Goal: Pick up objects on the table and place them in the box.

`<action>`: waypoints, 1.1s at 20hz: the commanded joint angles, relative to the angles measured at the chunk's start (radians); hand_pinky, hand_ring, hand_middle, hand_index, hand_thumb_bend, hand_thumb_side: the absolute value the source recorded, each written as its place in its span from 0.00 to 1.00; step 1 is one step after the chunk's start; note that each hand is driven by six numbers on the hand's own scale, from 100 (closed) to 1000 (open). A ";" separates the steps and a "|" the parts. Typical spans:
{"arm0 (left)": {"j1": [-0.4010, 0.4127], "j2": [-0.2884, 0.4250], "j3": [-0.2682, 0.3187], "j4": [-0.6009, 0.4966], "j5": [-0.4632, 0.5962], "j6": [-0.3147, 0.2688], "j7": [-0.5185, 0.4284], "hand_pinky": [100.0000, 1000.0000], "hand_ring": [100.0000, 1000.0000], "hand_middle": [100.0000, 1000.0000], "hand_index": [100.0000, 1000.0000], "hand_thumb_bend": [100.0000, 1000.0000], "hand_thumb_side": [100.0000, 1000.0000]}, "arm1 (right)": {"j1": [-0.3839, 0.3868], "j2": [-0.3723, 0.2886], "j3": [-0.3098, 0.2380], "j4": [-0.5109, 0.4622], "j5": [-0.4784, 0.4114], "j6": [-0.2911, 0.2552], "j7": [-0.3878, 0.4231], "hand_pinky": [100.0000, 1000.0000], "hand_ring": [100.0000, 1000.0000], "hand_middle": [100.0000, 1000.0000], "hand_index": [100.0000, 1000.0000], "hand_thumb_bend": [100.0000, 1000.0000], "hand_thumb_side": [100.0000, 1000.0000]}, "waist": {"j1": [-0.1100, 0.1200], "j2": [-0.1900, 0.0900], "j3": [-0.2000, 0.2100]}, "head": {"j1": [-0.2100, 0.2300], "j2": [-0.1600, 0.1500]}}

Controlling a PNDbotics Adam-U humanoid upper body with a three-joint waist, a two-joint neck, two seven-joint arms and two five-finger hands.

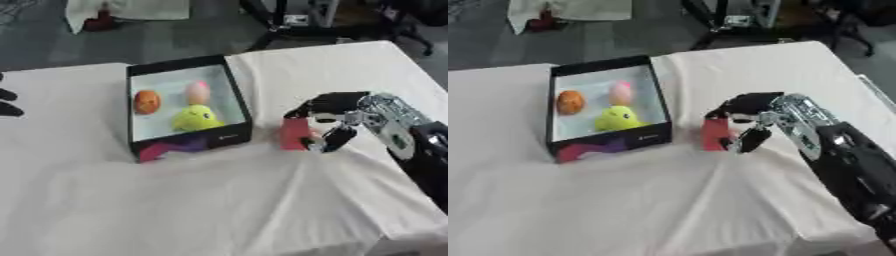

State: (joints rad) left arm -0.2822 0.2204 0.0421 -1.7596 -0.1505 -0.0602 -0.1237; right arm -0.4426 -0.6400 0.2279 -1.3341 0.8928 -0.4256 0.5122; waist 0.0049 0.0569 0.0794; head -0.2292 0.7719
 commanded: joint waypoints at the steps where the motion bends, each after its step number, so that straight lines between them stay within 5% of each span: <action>1: -0.010 0.022 0.006 -0.017 0.002 -0.001 -0.001 0.61 0.47 0.51 0.78 0.00 0.87 | -0.036 -0.047 -0.037 -0.057 -0.066 0.021 -0.046 0.82 0.72 0.43 0.93 0.00 0.17 | -0.002 -0.008 -0.002 | 0.003 -0.002; 7: -0.011 0.025 0.005 -0.019 0.001 -0.002 -0.001 0.61 0.47 0.51 0.78 0.00 0.86 | -0.155 -0.096 -0.064 -0.112 -0.262 0.060 -0.047 0.82 0.68 0.40 0.91 0.00 0.13 | -0.006 -0.010 0.005 | 0.000 -0.002; 8: -0.011 0.024 0.004 -0.020 0.001 -0.003 -0.002 0.61 0.47 0.51 0.78 0.00 0.86 | -0.187 -0.091 -0.061 -0.094 -0.288 0.067 -0.040 0.82 0.67 0.40 0.91 0.00 0.24 | -0.007 -0.011 0.009 | -0.002 -0.002; 9: -0.011 0.023 0.003 -0.021 0.002 -0.003 -0.003 0.61 0.47 0.51 0.78 0.00 0.86 | -0.217 -0.081 -0.055 -0.070 -0.311 0.071 -0.032 0.82 0.67 0.40 0.91 0.00 0.13 | -0.007 -0.011 0.013 | -0.003 -0.002; 10: -0.012 0.022 0.002 -0.021 0.003 -0.004 -0.005 0.61 0.47 0.51 0.78 0.00 0.86 | -0.248 -0.065 -0.049 -0.042 -0.329 0.074 -0.024 0.82 0.65 0.39 0.90 0.00 0.12 | -0.007 -0.011 0.018 | -0.005 -0.002; 16: -0.027 0.001 -0.015 -0.026 0.009 -0.007 -0.021 0.61 0.47 0.51 0.78 0.00 0.86 | -0.367 0.052 -0.005 0.151 -0.293 0.029 0.025 0.82 0.66 0.42 0.90 0.00 0.14 | -0.001 -0.001 0.056 | -0.042 -0.002; 19: -0.033 -0.007 -0.019 -0.028 0.012 -0.008 -0.025 0.61 0.47 0.51 0.78 0.00 0.86 | -0.393 0.105 -0.007 0.230 -0.230 0.005 0.009 0.82 0.68 0.51 0.91 0.00 0.14 | 0.001 0.004 0.069 | -0.054 -0.002; 21: -0.035 -0.010 -0.021 -0.029 0.014 -0.009 -0.028 0.61 0.47 0.51 0.78 0.00 0.86 | -0.402 0.130 -0.010 0.260 -0.194 -0.010 -0.031 0.83 0.74 0.71 0.93 0.00 0.14 | 0.000 0.005 0.074 | -0.058 -0.002; 22: -0.035 -0.011 -0.022 -0.030 0.014 -0.009 -0.029 0.61 0.47 0.51 0.78 0.00 0.86 | -0.403 0.139 -0.008 0.266 -0.180 -0.018 -0.056 0.84 0.77 0.77 0.94 0.00 0.26 | 0.000 0.005 0.075 | -0.058 -0.002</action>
State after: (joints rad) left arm -0.3004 0.2017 0.0226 -1.7698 -0.1401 -0.0678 -0.1480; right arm -0.8194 -0.4973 0.2283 -1.0780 0.6913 -0.4342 0.4783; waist 0.0049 0.0569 0.1535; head -0.2836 0.7719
